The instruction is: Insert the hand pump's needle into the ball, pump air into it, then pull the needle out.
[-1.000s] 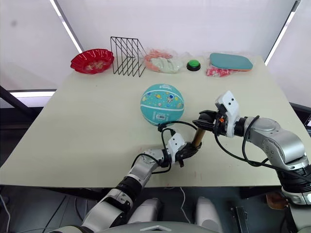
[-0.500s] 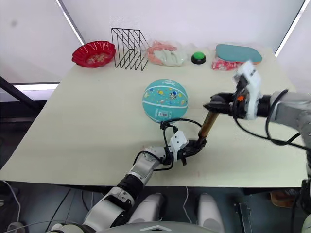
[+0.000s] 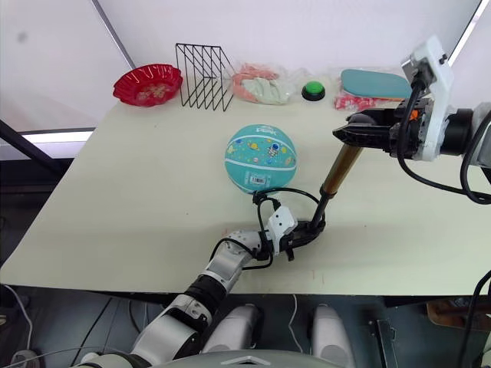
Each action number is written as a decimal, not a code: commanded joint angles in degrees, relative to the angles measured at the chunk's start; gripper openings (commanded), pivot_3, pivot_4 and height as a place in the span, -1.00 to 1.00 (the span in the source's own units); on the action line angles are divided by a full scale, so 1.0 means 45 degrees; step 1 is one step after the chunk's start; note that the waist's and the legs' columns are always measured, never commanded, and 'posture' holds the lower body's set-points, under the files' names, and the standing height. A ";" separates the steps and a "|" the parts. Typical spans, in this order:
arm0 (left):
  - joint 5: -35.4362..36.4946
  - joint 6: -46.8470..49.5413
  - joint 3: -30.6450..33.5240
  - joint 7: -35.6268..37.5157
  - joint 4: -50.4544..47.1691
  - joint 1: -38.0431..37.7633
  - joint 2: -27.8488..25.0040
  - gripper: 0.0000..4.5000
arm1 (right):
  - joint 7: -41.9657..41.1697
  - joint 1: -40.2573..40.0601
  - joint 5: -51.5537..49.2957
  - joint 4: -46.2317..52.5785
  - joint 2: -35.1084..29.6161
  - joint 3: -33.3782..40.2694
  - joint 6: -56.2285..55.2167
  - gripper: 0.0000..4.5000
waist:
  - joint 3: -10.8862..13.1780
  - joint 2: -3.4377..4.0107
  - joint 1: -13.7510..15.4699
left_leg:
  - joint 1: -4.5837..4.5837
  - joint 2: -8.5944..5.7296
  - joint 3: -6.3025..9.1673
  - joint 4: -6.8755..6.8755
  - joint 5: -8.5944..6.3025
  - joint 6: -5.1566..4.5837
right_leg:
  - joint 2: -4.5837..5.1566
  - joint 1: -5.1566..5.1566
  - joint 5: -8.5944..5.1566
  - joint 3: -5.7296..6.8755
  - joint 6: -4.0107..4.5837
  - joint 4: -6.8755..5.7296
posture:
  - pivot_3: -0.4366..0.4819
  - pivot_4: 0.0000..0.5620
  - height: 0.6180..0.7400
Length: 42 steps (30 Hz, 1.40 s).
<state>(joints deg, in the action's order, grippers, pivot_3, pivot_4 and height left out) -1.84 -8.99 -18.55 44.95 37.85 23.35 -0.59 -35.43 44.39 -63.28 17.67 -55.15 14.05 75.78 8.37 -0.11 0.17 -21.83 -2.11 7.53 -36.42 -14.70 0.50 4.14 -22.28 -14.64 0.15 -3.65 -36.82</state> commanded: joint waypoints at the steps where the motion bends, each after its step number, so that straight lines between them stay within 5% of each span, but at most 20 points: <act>1: -0.0060 0.0561 0.0053 -0.0005 0.0823 -0.0577 -0.0280 -0.54 | -0.0208 -0.1330 0.0862 0.0363 0.0507 -0.1191 -0.0635 -0.14 | -0.0017 -0.0010 -0.0062 | 0.0013 0.0003 -0.0002 0.0000 0.0000 0.0000 | -0.0002 0.0011 -0.0001 0.0000 -0.0001 -0.0001 | -0.05 -0.47 1.00; 16: -0.0036 0.0729 0.0153 -0.0123 0.0487 -0.0670 -0.0325 -0.54 | -0.2476 -0.5619 0.7227 -0.1578 0.3069 -0.7033 -0.6754 -0.14 | -0.0309 -0.0141 -0.0306 | 0.0254 0.0063 -0.0011 0.0047 -0.0003 0.0003 | -0.0052 0.0200 -0.0044 0.0000 -0.0064 0.0004 | -0.05 -0.47 1.00; 22: -0.0074 0.0663 0.0151 -0.0137 0.0621 -0.0626 -0.0330 -0.54 | -0.2885 -0.4775 0.6698 -0.0941 0.2646 -0.5104 -0.6529 -0.14 | -0.0357 -0.0139 -0.0274 | 0.0270 0.0091 0.0003 0.0046 -0.0004 0.0004 | -0.0085 0.0210 -0.0055 0.0000 -0.0082 0.0003 | -0.05 -0.47 1.00; 32: -0.0143 0.0223 0.0136 -0.0150 0.1437 -0.0231 -0.0044 -0.54 | -0.3127 -0.2064 0.2038 0.0708 0.0497 -0.0323 -0.2826 -0.14 | -0.0060 0.0062 0.0077 | 0.0023 -0.0011 0.0007 -0.0014 -0.0003 0.0000 | 0.0007 0.0040 -0.0011 -0.0004 -0.0015 0.0009 | -0.05 -0.47 1.00; 36: -0.0141 0.0027 0.0147 -0.0133 0.1658 -0.0157 0.0038 -0.54 | -0.2369 -0.0390 -0.0024 0.0496 -0.0203 0.1018 -0.1289 -0.14 | -0.0008 0.0011 0.0161 | -0.0032 -0.0035 0.0018 -0.0026 -0.0005 -0.0009 | 0.0027 -0.0007 -0.0008 0.0004 -0.0014 0.0010 | -0.05 -0.47 1.00; 42: -0.0151 -0.0160 0.0124 -0.0092 0.2016 -0.0059 0.0111 -0.54 | -0.1236 0.1961 -0.0997 -0.0601 -0.0956 0.1288 0.0061 -0.14 | 0.0040 0.0006 0.0156 | -0.0072 -0.0035 0.0008 -0.0030 -0.0005 -0.0011 | 0.0033 -0.0050 -0.0007 0.0001 -0.0015 -0.0003 | -0.05 -0.47 1.00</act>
<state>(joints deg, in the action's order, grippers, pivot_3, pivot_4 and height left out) -1.49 -12.30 -18.32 45.28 41.32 25.31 1.26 -40.50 49.08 -65.08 15.33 -57.50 14.78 77.30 8.55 -0.09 0.87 -22.30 -2.27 7.57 -36.57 -14.71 0.44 4.29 -22.66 -14.64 0.17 -3.70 -36.84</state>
